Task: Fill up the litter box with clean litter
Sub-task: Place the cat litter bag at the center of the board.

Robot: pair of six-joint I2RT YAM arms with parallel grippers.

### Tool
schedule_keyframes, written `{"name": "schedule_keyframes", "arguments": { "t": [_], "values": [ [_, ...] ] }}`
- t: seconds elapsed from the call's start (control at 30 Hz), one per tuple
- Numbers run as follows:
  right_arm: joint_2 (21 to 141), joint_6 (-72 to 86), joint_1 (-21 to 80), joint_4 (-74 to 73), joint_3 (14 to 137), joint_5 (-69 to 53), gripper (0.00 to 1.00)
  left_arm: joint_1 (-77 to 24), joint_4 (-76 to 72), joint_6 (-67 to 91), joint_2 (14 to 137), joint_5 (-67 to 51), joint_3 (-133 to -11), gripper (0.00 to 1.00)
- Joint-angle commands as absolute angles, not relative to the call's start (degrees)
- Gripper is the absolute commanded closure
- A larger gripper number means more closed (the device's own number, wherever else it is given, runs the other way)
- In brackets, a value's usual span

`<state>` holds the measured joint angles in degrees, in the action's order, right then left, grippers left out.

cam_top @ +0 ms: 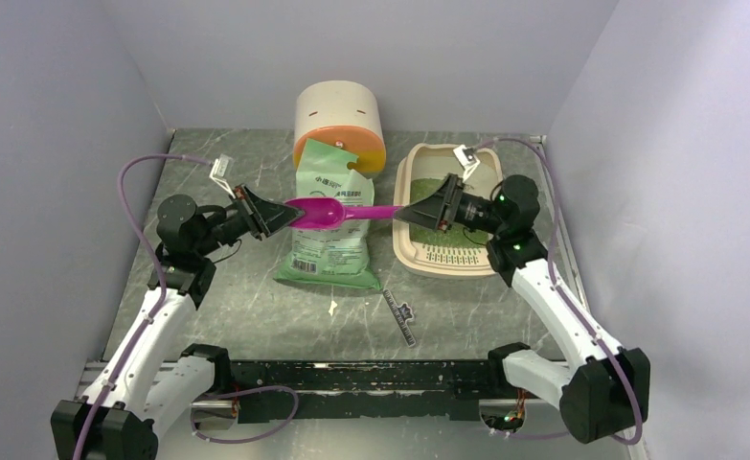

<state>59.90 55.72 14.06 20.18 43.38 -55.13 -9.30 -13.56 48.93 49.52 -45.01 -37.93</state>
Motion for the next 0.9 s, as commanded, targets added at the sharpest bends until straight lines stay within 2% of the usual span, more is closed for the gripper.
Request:
{"name": "schedule_keyframes", "arguments": {
  "t": [0.0, 0.13, 0.23, 0.43, 0.67, 0.87],
  "values": [
    [63.8, 51.5, 20.2, 17.6, 50.5, -57.4, 0.14, -9.6, -20.4, 52.1, 49.4, -48.7, -38.7, 0.95],
    [67.4, 52.8, 23.1, 23.0, 52.9, -58.0, 0.22, -9.8, -20.2, 52.0, 49.2, -48.5, -39.1, 0.95],
    [69.2, 55.8, 23.1, 27.3, 52.7, -60.0, 0.38, -9.8, -18.5, 51.0, 49.2, -48.4, -39.7, 0.95],
    [68.3, 54.1, 23.1, 25.1, 52.0, -61.1, 0.36, -9.8, -19.5, 51.8, 48.9, -47.9, -39.6, 0.95],
    [68.9, 57.5, 23.1, 29.8, 50.6, -61.4, 0.49, -9.8, -26.2, 55.5, 50.3, -49.9, -37.8, 0.95],
    [69.5, 57.4, 23.4, 30.7, 51.6, -60.9, 0.49, -10.0, -28.9, 56.7, 51.2, -51.4, -37.3, 0.95]
  ]
}}
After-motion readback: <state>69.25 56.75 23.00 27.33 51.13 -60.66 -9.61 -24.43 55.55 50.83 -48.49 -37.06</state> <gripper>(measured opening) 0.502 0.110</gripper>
